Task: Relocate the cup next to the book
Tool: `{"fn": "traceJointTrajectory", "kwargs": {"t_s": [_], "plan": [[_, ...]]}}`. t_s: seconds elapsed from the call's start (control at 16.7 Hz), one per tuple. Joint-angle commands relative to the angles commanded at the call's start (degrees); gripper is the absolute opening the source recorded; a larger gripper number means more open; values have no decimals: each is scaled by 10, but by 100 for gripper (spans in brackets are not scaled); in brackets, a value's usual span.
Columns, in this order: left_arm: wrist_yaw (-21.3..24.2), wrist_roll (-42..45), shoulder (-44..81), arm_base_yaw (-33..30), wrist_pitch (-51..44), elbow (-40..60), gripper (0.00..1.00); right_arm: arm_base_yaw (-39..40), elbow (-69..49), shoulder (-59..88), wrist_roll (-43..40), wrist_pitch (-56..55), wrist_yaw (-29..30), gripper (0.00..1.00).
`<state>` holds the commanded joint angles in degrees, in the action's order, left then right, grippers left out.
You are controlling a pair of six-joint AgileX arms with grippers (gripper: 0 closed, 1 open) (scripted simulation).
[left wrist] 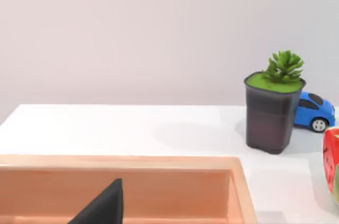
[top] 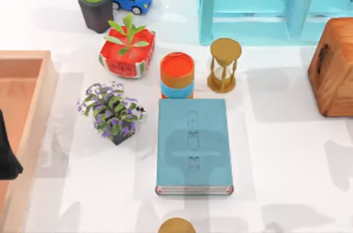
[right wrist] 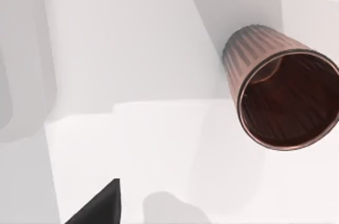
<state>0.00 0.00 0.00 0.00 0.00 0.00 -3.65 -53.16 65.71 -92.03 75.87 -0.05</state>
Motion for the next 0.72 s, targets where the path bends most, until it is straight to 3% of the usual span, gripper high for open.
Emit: {"fn": "traceJointTrajectory", "kwargs": {"t_s": [0.42,0.72], "plan": [[0,0,0,0,0,0,100,1,-9,13,-14,11,0,100],[0,0,0,0,0,0,100,2,67,34,-12,-85,0,100]]}}
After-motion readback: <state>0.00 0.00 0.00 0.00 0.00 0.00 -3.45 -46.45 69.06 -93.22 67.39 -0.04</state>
